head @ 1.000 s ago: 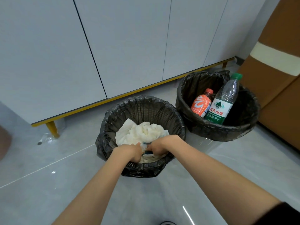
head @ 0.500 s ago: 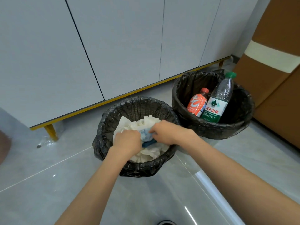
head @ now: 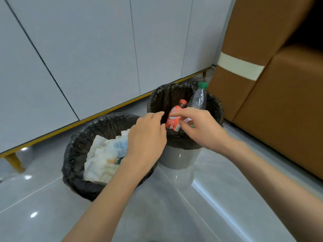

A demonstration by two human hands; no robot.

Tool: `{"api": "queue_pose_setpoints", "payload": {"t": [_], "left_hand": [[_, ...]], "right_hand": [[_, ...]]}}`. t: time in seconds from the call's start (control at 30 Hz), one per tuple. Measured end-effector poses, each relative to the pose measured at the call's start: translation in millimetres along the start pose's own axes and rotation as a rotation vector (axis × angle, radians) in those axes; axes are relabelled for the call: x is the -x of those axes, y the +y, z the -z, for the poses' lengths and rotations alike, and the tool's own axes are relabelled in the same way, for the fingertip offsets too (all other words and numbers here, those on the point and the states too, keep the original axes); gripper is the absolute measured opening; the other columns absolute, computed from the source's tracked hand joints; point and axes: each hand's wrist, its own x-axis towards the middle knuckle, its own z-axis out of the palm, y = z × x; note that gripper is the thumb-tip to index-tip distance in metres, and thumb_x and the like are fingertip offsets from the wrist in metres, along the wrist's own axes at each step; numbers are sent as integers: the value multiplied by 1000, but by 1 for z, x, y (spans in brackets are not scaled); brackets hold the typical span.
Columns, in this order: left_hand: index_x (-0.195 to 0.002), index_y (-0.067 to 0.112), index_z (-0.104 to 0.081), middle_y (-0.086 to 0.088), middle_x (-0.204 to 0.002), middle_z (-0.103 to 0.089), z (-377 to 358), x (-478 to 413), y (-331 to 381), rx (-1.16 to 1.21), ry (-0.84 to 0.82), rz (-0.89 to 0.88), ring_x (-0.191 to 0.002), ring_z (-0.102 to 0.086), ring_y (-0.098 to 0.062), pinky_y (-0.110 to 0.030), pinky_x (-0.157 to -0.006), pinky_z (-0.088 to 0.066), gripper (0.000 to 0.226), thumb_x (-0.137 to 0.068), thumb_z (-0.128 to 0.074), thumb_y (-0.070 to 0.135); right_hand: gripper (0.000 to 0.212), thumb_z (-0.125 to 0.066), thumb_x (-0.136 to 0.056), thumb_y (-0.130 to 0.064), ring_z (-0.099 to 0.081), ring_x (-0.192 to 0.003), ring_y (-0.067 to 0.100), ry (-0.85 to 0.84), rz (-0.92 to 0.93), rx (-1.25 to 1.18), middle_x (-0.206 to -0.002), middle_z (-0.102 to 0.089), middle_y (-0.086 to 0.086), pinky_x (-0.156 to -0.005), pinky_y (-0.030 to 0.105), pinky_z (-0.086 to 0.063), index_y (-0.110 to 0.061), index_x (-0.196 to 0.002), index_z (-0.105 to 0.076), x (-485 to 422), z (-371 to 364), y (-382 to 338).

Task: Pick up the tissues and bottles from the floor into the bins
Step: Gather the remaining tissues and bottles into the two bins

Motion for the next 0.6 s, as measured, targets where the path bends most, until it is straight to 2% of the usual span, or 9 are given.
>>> {"api": "queue_pose_setpoints", "payload": {"t": [0.13, 0.27, 0.37, 0.47, 0.6], "left_hand": [[-138, 27, -42, 3, -132, -52, -14, -6, 50, 54, 22, -121, -116, -49, -20, -38, -89, -44, 41, -98, -40, 30], [-138, 26, -43, 6, -134, -51, -38, -6, 106, 122, -37, -263, -123, -44, -18, -34, -94, -41, 41, -97, -41, 28], [-139, 26, -42, 3, -134, -51, -65, -1, 150, 134, -119, -353, -121, -47, -21, -39, -96, -43, 42, -97, -41, 29], [-141, 26, -39, 3, -138, -48, -97, 10, 190, 144, -225, -423, -127, -44, -19, -35, -99, -38, 43, -98, -40, 28], [-141, 24, -39, -2, -138, -48, -138, 31, 236, 121, -395, -503, -126, -45, -23, -40, -102, -40, 44, -97, -41, 26]], "right_hand": [[37, -51, -89, 0, -61, -99, 14, 54, -117, 42, -114, -64, 1, -90, 28, -49, -15, -120, -65, 35, 36, 41], [35, -51, -91, -2, -60, -95, 11, 135, -267, 68, -113, -64, -1, -84, 11, -42, -17, -118, -66, 84, 65, 84], [34, -51, -90, -4, -60, -98, 10, 202, -412, 67, -117, -64, -1, -82, 6, -37, -18, -117, -66, 130, 82, 112], [35, -50, -90, -3, -60, -99, 12, 238, -536, 82, -119, -64, -1, -82, 7, -35, -17, -117, -66, 180, 97, 137], [35, -49, -90, -5, -58, -97, 12, 278, -710, 91, -121, -62, -2, -85, 13, -39, -18, -118, -65, 249, 114, 166]]}}
